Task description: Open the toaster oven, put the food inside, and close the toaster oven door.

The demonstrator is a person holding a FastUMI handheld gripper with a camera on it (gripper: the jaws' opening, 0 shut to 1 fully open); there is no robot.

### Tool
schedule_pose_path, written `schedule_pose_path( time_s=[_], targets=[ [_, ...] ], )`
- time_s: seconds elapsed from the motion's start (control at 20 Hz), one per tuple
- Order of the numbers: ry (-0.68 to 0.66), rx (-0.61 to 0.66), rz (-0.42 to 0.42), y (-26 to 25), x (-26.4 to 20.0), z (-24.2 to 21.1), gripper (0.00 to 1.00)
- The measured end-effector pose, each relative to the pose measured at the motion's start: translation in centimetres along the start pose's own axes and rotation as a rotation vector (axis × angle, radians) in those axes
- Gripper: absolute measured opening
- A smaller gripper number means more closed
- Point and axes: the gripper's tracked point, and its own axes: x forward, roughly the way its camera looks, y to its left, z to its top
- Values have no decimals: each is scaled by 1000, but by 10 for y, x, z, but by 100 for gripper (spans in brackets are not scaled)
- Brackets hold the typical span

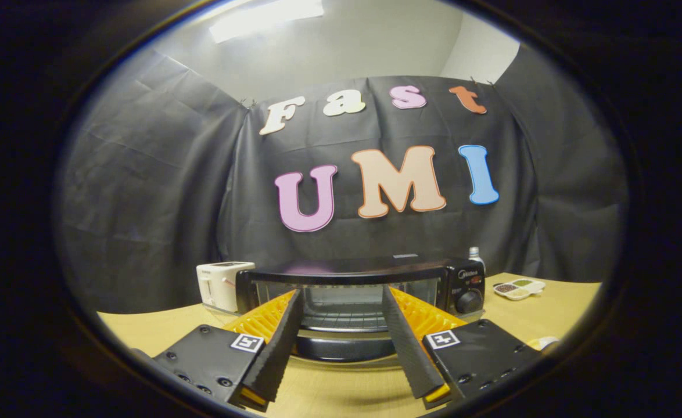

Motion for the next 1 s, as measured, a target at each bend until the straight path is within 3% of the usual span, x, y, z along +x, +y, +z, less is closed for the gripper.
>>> schedule_pose_path(
  time_s=[0.45, 1.0],
  targets=[
    [110, 18, 22, 1, -33, -25, 86],
    [325, 57, 61, 2, -62, -71, 94]
  ],
)
